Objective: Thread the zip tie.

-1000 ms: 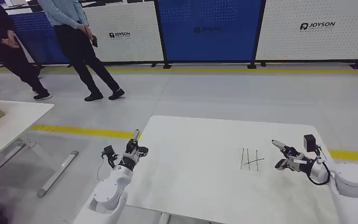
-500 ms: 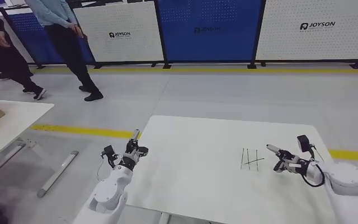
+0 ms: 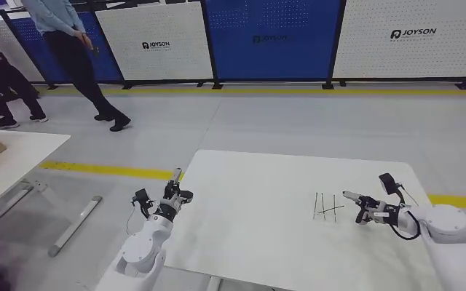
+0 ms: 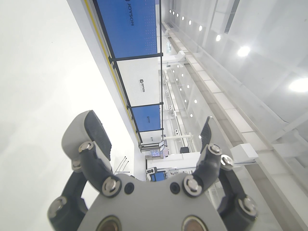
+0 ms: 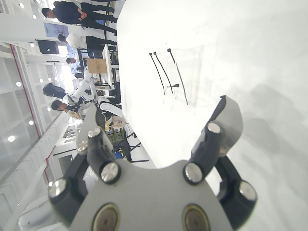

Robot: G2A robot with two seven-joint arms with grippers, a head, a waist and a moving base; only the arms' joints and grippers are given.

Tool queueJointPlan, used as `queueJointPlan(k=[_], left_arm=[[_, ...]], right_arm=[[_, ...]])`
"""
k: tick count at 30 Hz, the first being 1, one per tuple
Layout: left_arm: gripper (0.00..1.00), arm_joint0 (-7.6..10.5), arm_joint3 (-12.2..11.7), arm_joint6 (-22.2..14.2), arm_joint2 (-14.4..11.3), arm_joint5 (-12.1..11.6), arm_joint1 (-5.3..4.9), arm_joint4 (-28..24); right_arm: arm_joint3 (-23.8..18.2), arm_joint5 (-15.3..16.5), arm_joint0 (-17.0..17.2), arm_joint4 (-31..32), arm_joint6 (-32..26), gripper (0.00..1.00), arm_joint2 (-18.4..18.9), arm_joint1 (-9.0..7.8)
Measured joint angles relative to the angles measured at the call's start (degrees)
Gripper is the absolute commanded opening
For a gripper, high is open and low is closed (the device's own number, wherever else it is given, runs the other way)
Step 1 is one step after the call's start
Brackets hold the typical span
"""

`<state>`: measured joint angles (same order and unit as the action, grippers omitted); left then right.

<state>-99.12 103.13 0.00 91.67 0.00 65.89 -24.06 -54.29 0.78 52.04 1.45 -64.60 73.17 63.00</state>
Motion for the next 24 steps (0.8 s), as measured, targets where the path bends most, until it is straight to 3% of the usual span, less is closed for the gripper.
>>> queueJointPlan(k=[10, 11, 13, 17, 24], left_arm=[[1.00, 0.00, 0.0, 0.0, 0.0, 0.0, 0.00, 0.0], [1.00, 0.00, 0.0, 0.0, 0.0, 0.0, 0.00, 0.0], [1.00, 0.00, 0.0, 0.0, 0.0, 0.0, 0.00, 0.0], [1.00, 0.00, 0.0, 0.0, 0.0, 0.0, 0.00, 0.0], [1.00, 0.00, 0.0, 0.0, 0.0, 0.0, 0.00, 0.0]], right_arm=[[-0.9, -3.4, -1.9, 3.7, 3.6, 1.00, -2.8, 0.37], [-0.6, -3.6, -2.3, 3.7, 3.6, 0.97, -3.1, 0.45], [0.4, -3.9, -3.1, 3.8, 3.2, 0.59, -3.9, 0.63], [2.6, -4.1, -4.4, 4.6, 2.7, 0.41, -5.7, 1.03], [7.2, -4.2, -6.8, 4.3, 2.8, 0.41, -7.6, 1.72]])
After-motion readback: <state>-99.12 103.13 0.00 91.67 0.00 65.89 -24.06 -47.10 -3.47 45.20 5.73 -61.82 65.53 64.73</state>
